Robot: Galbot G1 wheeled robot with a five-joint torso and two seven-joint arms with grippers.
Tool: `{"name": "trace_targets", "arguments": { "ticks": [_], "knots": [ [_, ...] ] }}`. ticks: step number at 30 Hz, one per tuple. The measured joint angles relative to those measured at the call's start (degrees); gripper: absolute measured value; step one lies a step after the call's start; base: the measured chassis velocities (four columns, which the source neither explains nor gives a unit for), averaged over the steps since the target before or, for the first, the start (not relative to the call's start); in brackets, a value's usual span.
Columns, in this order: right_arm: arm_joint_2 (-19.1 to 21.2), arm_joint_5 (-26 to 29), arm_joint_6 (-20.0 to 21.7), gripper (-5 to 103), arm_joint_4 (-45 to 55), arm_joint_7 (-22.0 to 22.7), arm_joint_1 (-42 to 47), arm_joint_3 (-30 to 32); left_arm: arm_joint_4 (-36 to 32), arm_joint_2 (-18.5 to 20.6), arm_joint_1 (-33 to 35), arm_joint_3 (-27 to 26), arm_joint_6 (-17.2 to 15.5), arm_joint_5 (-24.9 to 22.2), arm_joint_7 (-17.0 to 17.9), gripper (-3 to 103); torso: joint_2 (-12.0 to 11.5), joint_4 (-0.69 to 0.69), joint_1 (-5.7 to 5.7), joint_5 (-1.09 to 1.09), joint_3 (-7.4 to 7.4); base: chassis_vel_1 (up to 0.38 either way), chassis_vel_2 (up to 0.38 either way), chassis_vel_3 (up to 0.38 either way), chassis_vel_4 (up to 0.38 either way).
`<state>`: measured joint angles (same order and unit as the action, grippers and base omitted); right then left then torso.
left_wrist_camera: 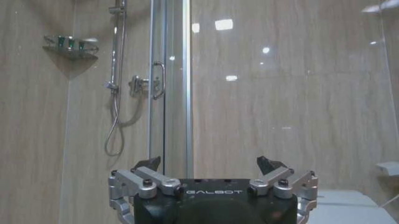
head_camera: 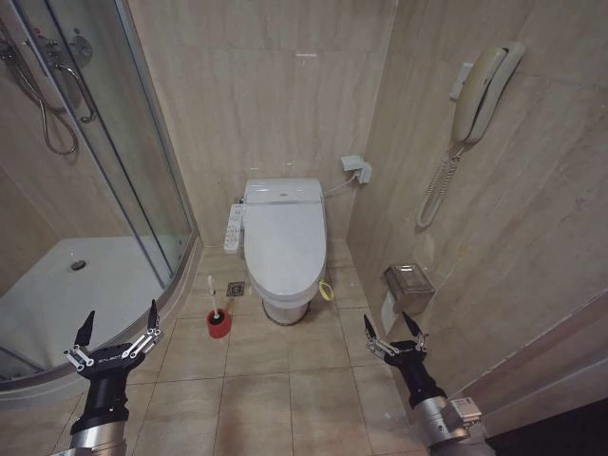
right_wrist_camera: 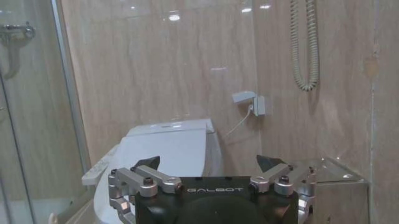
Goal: Open the toilet lid, clean the toilet bowl with a toilet brush, close the toilet lid, and flush.
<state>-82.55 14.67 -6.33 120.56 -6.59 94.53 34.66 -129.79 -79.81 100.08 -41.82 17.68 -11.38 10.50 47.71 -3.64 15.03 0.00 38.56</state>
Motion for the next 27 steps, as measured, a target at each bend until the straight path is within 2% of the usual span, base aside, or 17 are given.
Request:
{"name": "trace_targets", "arguments": {
  "ticks": [6,27],
  "knots": [
    [-0.1,0.0,0.1,100,-0.2,1.3,-0.1,-0.1,0.0,0.0,0.0,0.0,0.0,0.0,0.0,100,0.0,0.00,0.00,0.00,0.00,0.000,0.000,0.000,0.000],
    [0.4,-0.1,0.5,100,0.6,1.0,0.4,0.1,0.0,0.0,0.0,0.0,0.0,0.0,0.0,100,0.0,0.00,0.00,0.00,0.00,0.000,0.000,0.000,0.000]
  ]
}}
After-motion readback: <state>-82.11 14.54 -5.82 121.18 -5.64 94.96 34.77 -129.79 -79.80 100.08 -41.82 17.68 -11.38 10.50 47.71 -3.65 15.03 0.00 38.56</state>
